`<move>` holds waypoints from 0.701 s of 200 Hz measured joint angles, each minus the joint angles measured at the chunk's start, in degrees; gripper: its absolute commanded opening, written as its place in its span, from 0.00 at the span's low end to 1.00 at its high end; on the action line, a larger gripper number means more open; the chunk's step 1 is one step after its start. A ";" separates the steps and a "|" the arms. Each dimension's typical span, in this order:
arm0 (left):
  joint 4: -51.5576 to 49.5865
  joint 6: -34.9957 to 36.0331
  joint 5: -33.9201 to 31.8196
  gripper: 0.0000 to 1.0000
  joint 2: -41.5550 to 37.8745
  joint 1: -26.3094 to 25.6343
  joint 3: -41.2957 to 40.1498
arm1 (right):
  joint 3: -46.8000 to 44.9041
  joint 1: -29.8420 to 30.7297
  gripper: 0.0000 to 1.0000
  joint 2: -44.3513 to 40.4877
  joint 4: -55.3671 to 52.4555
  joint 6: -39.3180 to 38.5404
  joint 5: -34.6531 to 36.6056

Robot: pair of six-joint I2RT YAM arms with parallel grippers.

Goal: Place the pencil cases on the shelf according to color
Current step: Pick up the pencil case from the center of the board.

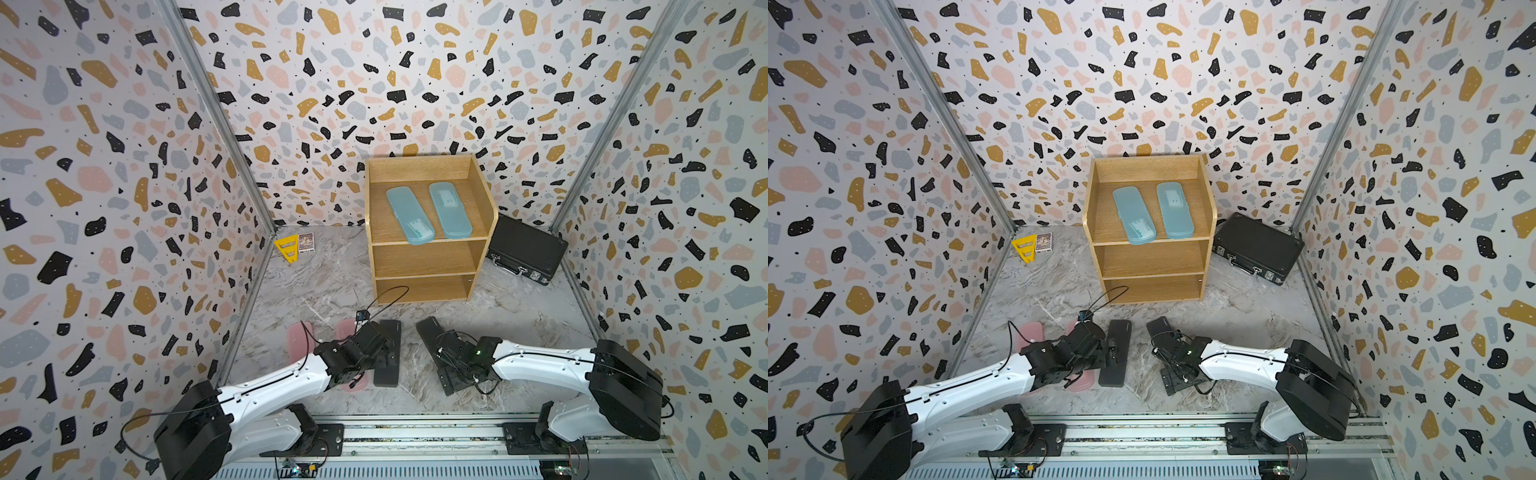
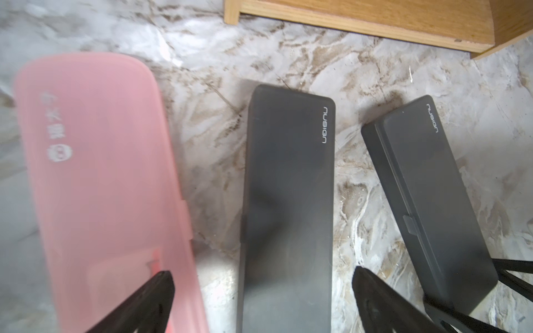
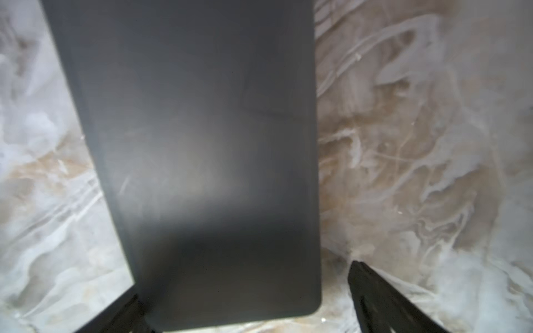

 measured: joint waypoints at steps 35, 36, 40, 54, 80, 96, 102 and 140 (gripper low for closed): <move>-1.29 -0.04 -1.79 1.00 -1.73 0.00 -0.85 | 1.60 0.28 1.00 1.97 0.44 -0.04 -0.28; -1.31 -0.04 -1.81 1.00 -1.73 0.00 -0.87 | 1.68 0.31 1.00 2.08 0.52 -0.04 -0.31; -1.42 -0.02 -1.90 1.00 -1.73 0.00 -0.90 | 1.92 0.35 1.00 2.45 0.81 -0.04 -0.37; -1.60 -0.04 -2.27 1.00 -1.64 0.00 -0.92 | 2.75 0.46 1.00 3.48 1.49 -0.04 -0.44; -1.79 -0.04 -2.78 1.00 -1.31 0.00 -0.92 | 3.28 0.66 1.00 4.22 2.36 0.00 -0.39; -1.95 -0.02 -2.78 1.00 -1.11 0.00 -0.92 | 3.23 0.72 1.00 4.17 2.36 0.11 -0.24; -1.97 -0.02 -2.78 1.00 -1.09 0.00 -0.92 | 3.13 0.76 1.00 4.11 2.38 0.22 -0.22; -2.16 -0.04 -2.78 1.00 -1.05 0.00 -0.92 | 1.66 0.94 1.00 2.73 2.75 0.70 0.17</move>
